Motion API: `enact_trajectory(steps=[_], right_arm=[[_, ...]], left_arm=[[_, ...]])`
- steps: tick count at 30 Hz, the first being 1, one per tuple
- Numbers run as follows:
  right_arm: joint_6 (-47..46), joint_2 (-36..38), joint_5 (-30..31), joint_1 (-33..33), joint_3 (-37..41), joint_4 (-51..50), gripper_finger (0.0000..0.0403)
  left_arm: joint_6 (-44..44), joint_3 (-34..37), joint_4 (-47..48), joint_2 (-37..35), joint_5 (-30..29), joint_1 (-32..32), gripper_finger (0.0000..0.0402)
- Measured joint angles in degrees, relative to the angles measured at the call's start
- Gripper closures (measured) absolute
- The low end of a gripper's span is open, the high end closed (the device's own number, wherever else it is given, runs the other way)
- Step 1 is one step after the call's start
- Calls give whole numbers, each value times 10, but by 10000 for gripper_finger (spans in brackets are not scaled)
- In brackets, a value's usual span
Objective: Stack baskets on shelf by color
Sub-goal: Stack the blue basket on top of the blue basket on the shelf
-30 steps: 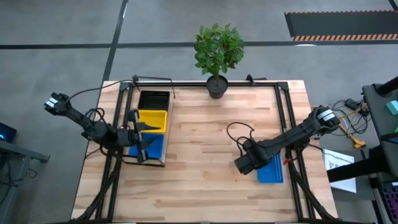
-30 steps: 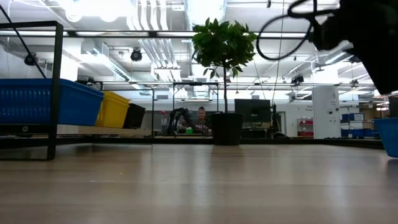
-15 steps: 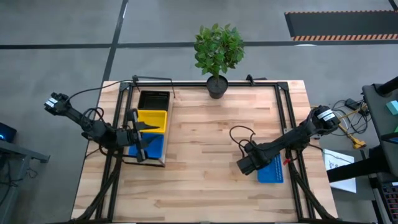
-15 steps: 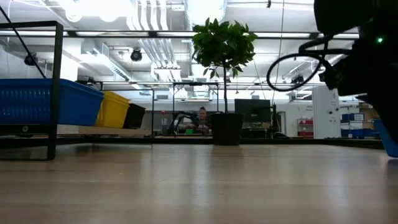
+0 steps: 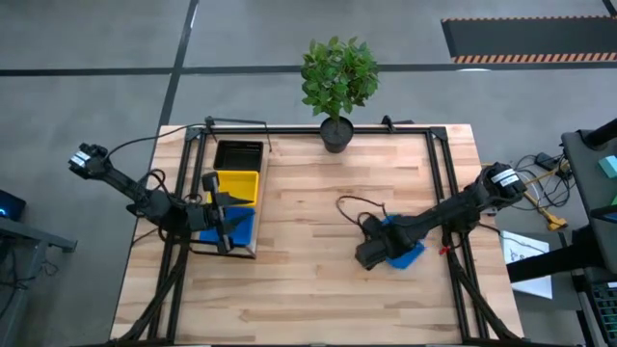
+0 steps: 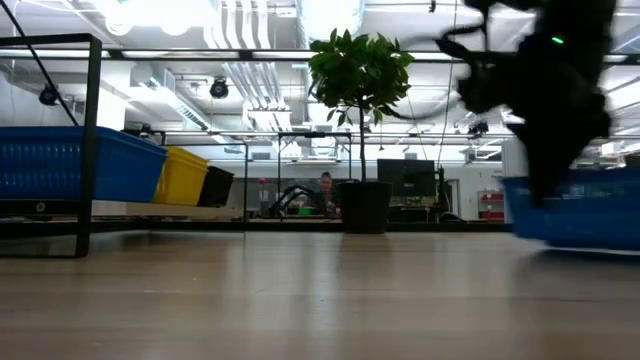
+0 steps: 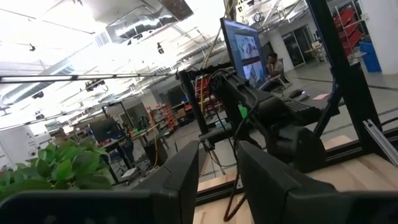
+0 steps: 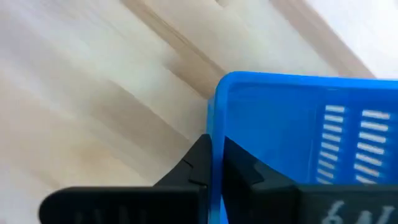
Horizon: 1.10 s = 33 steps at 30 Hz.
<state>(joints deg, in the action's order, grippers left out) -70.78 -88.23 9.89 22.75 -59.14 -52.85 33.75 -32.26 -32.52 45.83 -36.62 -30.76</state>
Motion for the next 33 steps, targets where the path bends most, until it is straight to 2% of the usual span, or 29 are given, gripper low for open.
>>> enact_trajectory(steps=[3,6,9,15,20,25,28,33], right_arm=[[90,-2,22,-19,-11,102,390],[198,-17,21,-40,-20,223,390],[294,-44,8,-61,-42,300,391],[430,-127,4,-89,-124,309,392],[493,-190,5,-101,-196,298,390],[540,-218,6,-103,-235,291,387],[558,-221,6,-105,-241,290,369],[582,-198,7,-107,-241,284,316]], left_arm=[[-1,-11,-1,13,0,0,304],[-1,-18,-1,30,0,0,304],[-2,-21,0,45,0,0,304],[-4,-21,-10,79,0,0,304],[-6,-21,-41,106,-1,0,304],[-42,-23,-46,124,-3,0,304],[-66,-22,-44,130,-4,0,304],[-94,-23,-44,142,-5,0,304]])
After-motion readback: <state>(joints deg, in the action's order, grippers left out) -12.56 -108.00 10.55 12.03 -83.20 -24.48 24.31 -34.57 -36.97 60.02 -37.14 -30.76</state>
